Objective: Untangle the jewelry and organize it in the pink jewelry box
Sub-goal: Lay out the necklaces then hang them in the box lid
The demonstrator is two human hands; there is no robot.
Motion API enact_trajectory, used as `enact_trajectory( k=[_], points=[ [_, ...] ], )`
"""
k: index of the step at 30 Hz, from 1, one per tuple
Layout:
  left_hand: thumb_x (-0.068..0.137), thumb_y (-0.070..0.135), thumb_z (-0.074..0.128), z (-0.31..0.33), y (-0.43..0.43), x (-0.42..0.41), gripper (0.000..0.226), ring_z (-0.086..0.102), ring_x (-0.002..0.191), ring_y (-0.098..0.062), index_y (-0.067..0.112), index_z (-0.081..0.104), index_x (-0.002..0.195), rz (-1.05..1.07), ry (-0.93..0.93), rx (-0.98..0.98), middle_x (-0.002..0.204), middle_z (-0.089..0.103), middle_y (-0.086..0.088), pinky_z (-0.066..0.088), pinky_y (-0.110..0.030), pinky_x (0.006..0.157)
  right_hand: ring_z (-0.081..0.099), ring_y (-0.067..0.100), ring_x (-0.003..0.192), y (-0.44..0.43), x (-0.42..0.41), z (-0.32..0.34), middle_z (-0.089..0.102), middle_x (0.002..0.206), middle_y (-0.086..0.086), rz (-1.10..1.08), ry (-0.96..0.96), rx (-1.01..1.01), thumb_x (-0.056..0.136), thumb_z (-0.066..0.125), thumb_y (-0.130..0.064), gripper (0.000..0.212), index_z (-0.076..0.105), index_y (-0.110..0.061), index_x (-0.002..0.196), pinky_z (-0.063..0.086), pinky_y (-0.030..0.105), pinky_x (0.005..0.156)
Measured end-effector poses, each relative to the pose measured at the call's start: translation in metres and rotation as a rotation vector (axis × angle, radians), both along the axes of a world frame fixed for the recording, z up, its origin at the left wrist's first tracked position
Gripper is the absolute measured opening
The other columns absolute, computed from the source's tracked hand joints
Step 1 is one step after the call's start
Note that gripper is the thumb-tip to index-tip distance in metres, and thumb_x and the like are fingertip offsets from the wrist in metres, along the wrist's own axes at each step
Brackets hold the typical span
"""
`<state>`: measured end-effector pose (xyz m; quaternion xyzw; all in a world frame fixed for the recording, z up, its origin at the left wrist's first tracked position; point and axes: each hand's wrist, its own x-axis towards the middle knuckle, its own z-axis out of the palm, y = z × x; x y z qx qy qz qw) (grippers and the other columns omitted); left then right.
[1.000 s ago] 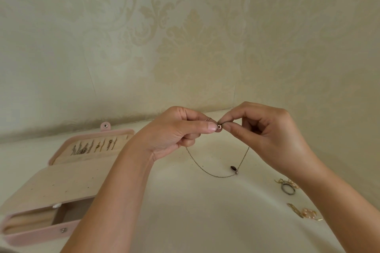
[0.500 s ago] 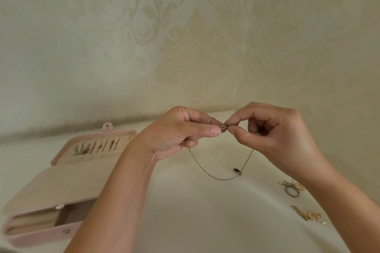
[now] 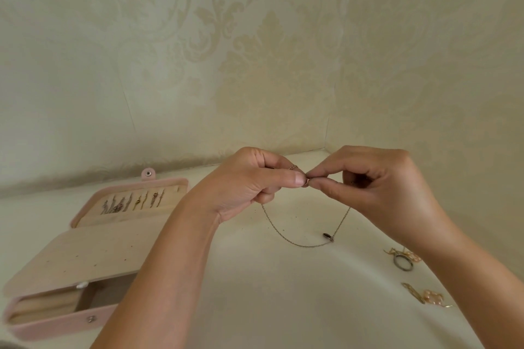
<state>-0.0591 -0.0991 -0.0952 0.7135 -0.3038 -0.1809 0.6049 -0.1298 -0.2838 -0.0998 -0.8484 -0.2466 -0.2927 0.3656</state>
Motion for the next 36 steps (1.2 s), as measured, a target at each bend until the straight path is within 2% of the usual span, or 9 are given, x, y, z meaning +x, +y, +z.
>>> enact_trajectory(
  k=[2, 9, 20, 23, 25, 28, 30, 32, 36],
  points=[
    [0.068, 0.02, 0.069, -0.001, -0.001, 0.001, 0.01, 0.02, 0.047, -0.01, 0.02, 0.072, 0.059, 0.013, -0.003, -0.001, 0.051, 0.023, 0.002, 0.023, -0.015, 0.043, 0.038, 0.006, 0.047, 0.0, 0.0, 0.0, 0.059, 0.063, -0.011, -0.021, -0.017, -0.027, 0.078, 0.07, -0.024, 0.005, 0.075, -0.023, 0.079, 0.028, 0.007, 0.051],
    [0.068, 0.02, 0.069, -0.003, -0.003, 0.001, 0.009, 0.019, 0.047, -0.011, 0.018, 0.072, 0.06, 0.029, 0.01, 0.004, 0.051, 0.022, 0.002, 0.022, -0.016, 0.043, 0.038, 0.007, 0.048, -0.003, 0.002, -0.001, 0.062, 0.064, -0.004, -0.013, -0.006, -0.037, 0.079, 0.069, -0.025, 0.007, 0.076, -0.025, 0.08, 0.029, 0.01, 0.05],
    [0.072, 0.007, 0.074, -0.005, -0.008, 0.003, 0.016, 0.019, 0.048, -0.009, 0.016, 0.072, 0.058, 0.057, 0.083, -0.053, 0.052, 0.03, 0.005, 0.018, -0.017, 0.042, 0.039, 0.003, 0.05, 0.007, 0.002, -0.002, 0.051, 0.064, -0.03, -0.126, -0.134, -0.074, 0.077, 0.068, -0.015, 0.008, 0.074, -0.021, 0.077, 0.028, 0.005, 0.053],
    [0.062, 0.017, 0.073, -0.005, -0.01, 0.001, 0.004, 0.018, 0.049, -0.009, 0.015, 0.073, 0.059, 0.06, 0.105, -0.098, 0.052, 0.032, 0.007, 0.017, -0.017, 0.042, 0.039, 0.004, 0.049, 0.009, 0.002, -0.002, 0.051, 0.064, -0.032, -0.153, -0.146, -0.023, 0.076, 0.068, -0.013, 0.009, 0.074, -0.02, 0.078, 0.028, 0.005, 0.052],
    [0.061, 0.022, 0.071, -0.005, -0.01, 0.001, 0.007, 0.018, 0.049, -0.009, 0.015, 0.073, 0.06, 0.061, 0.107, -0.106, 0.053, 0.031, 0.006, 0.017, -0.016, 0.041, 0.04, 0.004, 0.049, 0.009, 0.002, -0.003, 0.052, 0.064, -0.032, -0.164, -0.136, -0.009, 0.076, 0.069, -0.011, 0.009, 0.074, -0.019, 0.077, 0.029, 0.004, 0.052],
    [0.063, 0.026, 0.071, -0.003, -0.008, -0.001, 0.012, 0.02, 0.047, -0.007, 0.016, 0.075, 0.066, 0.043, 0.092, -0.087, 0.053, 0.033, 0.009, 0.02, -0.015, 0.041, 0.04, 0.005, 0.047, 0.008, 0.002, -0.003, 0.052, 0.058, -0.029, -0.161, -0.075, 0.059, 0.076, 0.073, -0.005, 0.015, 0.073, -0.02, 0.075, 0.029, 0.005, 0.05],
    [0.073, 0.031, 0.067, -0.002, -0.006, -0.001, 0.017, 0.02, 0.049, -0.009, 0.016, 0.075, 0.074, 0.049, 0.042, -0.037, 0.052, 0.031, 0.011, 0.022, -0.016, 0.043, 0.036, 0.007, 0.044, 0.006, 0.002, -0.002, 0.048, 0.048, -0.022, -0.15, 0.016, 0.16, 0.077, 0.073, -0.005, 0.017, 0.073, -0.022, 0.072, 0.028, 0.006, 0.047],
    [0.087, 0.032, 0.059, -0.002, -0.003, 0.0, 0.023, 0.021, 0.05, -0.01, 0.017, 0.075, 0.08, 0.068, -0.008, 0.006, 0.059, 0.023, 0.006, 0.023, -0.017, 0.044, 0.031, 0.008, 0.042, 0.0, 0.005, -0.001, 0.038, 0.041, -0.013, -0.136, 0.12, 0.268, 0.078, 0.073, -0.009, 0.016, 0.073, -0.023, 0.071, 0.026, 0.009, 0.046],
    [0.096, 0.025, 0.051, -0.002, 0.002, 0.002, 0.029, 0.023, 0.05, -0.009, 0.019, 0.073, 0.077, 0.073, -0.053, 0.049, 0.06, 0.024, 0.005, 0.025, -0.017, 0.045, 0.024, 0.01, 0.045, -0.008, 0.009, 0.001, 0.03, 0.045, -0.004, -0.099, 0.255, 0.337, 0.077, 0.074, -0.013, 0.014, 0.075, -0.025, 0.07, 0.026, 0.013, 0.045]
  ],
)
